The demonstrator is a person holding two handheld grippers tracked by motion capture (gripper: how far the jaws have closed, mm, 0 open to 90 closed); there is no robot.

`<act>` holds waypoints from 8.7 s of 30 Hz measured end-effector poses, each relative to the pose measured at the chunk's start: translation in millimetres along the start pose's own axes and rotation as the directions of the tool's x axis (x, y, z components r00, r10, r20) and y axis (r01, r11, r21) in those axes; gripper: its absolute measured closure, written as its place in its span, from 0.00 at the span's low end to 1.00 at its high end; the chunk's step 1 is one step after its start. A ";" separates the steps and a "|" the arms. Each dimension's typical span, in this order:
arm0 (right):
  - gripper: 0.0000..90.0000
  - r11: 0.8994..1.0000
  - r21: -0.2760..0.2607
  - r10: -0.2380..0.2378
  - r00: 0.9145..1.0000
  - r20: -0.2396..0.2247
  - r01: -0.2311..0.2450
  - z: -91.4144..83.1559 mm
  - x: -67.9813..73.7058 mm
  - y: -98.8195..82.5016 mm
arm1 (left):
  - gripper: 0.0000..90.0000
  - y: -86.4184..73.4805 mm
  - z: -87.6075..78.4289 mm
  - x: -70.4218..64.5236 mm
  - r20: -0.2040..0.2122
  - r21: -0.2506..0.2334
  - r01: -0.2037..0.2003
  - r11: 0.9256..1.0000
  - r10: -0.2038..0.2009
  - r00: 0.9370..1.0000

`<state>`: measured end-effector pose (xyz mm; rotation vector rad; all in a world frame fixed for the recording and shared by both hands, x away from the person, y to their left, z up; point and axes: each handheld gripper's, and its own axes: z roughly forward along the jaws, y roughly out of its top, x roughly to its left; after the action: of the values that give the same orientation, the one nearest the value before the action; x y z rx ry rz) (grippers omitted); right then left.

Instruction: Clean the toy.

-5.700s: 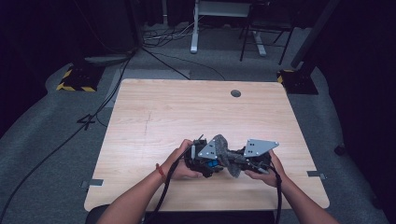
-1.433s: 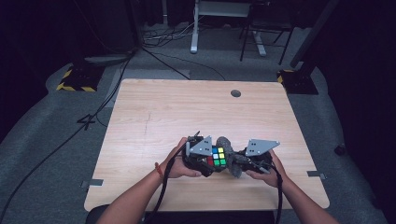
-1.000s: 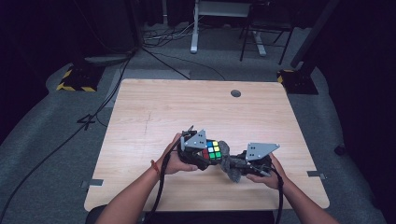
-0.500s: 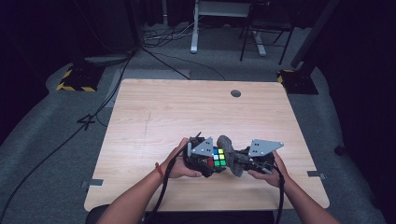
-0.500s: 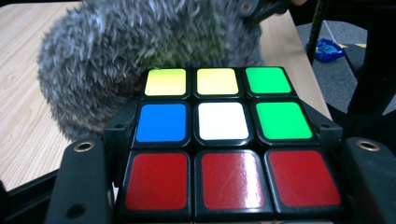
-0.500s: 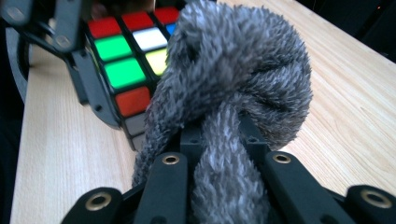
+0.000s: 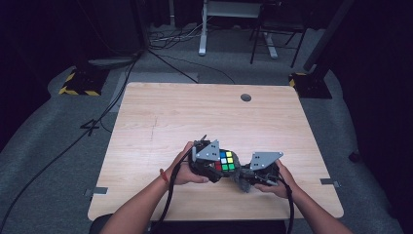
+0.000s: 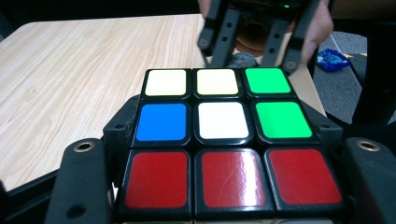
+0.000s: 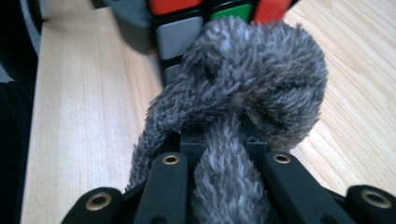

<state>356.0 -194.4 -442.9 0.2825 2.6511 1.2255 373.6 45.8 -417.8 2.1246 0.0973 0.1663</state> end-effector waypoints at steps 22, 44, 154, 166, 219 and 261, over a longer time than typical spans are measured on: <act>0.86 1.000 0.005 0.017 1.000 0.022 -0.017 4.5 -2.5 -0.7 | 0.37 3.8 -1.3 -6.8 0.015 -0.016 -0.015 1.000 0.015 1.000; 0.85 0.998 -0.007 0.057 0.997 0.061 -0.056 -21.9 -27.9 -16.0 | 0.37 -22.2 5.1 15.2 -0.024 0.072 0.036 0.997 -0.034 0.999; 0.47 0.998 0.061 -0.006 1.000 -0.017 0.007 28.4 -8.0 -8.3 | 0.29 -56.2 10.4 11.1 -0.050 0.230 0.067 0.971 -0.057 0.997; 0.54 0.999 0.044 -0.019 1.000 -0.012 0.020 29.0 -7.1 -6.9 | 0.34 -51.8 5.2 8.1 -0.069 0.213 0.037 0.976 -0.022 0.997; 0.57 0.999 0.006 0.035 0.999 0.038 -0.035 32.3 -9.9 -6.5 | 0.25 -52.5 18.7 19.6 0.056 0.267 0.029 0.963 -0.046 0.997; 0.58 1.000 -0.024 -0.012 0.999 0.043 0.013 40.4 -0.9 9.8 | 0.20 -62.7 17.7 20.7 0.042 0.312 0.044 0.949 -0.060 0.997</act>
<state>368.5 -159.0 -460.9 0.2849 2.5963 1.2335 396.6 67.0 -478.5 2.4368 0.1582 0.0686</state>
